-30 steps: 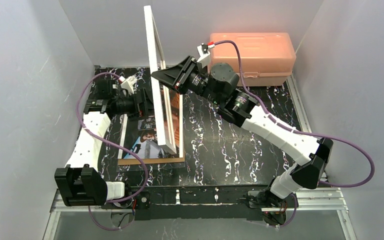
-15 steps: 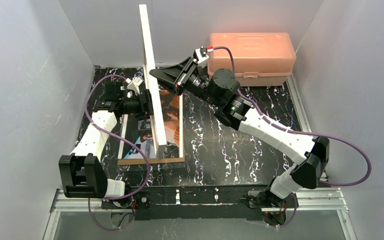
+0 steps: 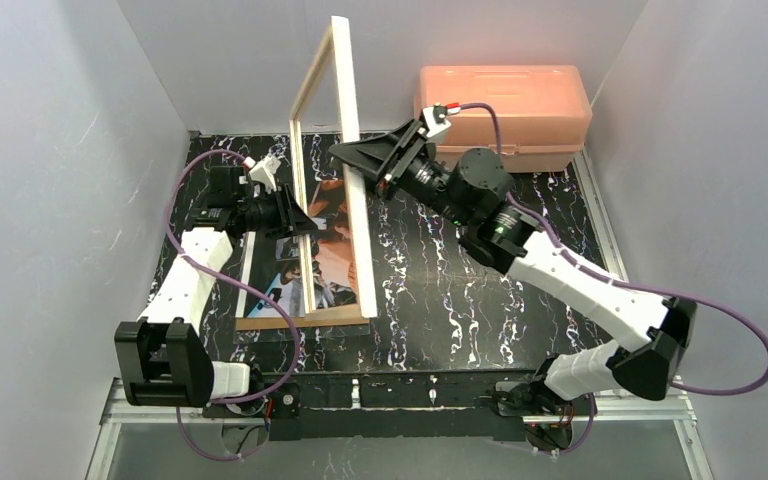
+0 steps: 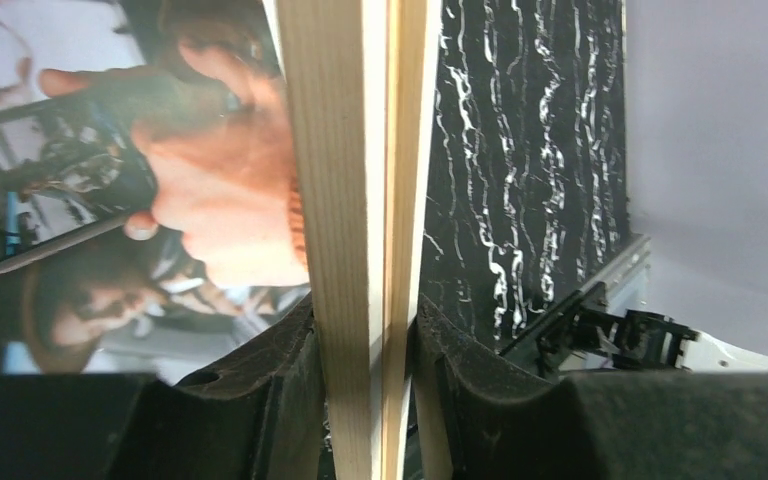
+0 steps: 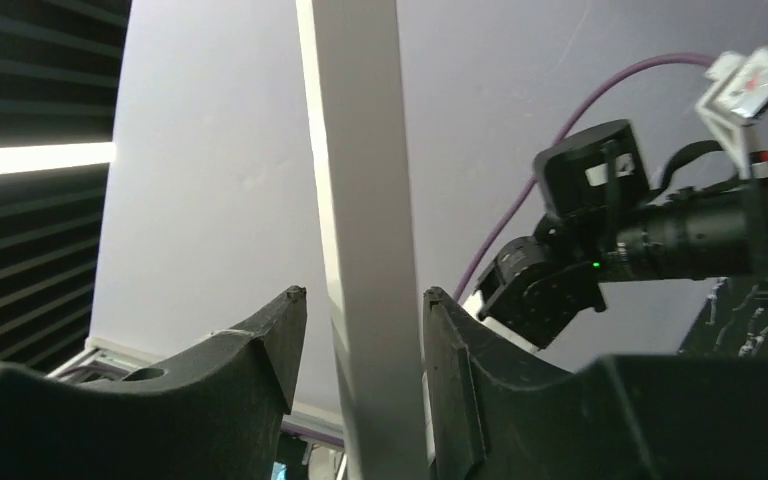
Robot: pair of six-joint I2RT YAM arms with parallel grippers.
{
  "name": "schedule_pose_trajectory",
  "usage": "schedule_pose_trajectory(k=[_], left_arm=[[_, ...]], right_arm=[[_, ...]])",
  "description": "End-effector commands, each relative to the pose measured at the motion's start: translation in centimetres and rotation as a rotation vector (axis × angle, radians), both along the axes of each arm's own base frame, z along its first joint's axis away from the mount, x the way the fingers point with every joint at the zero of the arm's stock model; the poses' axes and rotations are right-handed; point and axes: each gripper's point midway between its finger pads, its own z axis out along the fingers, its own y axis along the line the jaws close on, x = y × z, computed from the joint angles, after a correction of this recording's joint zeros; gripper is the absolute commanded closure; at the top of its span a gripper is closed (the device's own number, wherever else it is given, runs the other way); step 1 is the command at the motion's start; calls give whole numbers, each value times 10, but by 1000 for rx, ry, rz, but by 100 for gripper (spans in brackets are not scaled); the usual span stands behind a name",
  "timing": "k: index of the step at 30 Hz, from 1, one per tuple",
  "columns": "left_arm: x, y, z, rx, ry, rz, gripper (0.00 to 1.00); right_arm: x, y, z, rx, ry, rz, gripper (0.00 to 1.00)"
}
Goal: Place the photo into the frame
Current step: Turn over the photo frame at the center of the board.
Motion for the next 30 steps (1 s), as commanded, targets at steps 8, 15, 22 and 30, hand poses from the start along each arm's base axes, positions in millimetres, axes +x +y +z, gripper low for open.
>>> schedule_pose_trajectory(k=[8, 15, 22, 30], left_arm=[[-8, 20, 10, 139, -106, 44, 100], [-14, 29, 5, 205, -126, 44, 100], [-30, 27, -9, 227, -97, -49, 100], [-46, 16, -27, 178, -26, -166, 40]], right_arm=[[24, -68, -63, -409, 69, -215, 55], [32, -122, -105, -797, 37, -355, 58], [30, -150, -173, -1025, 45, -369, 68], [37, -171, -196, -1086, 3, -389, 99]])
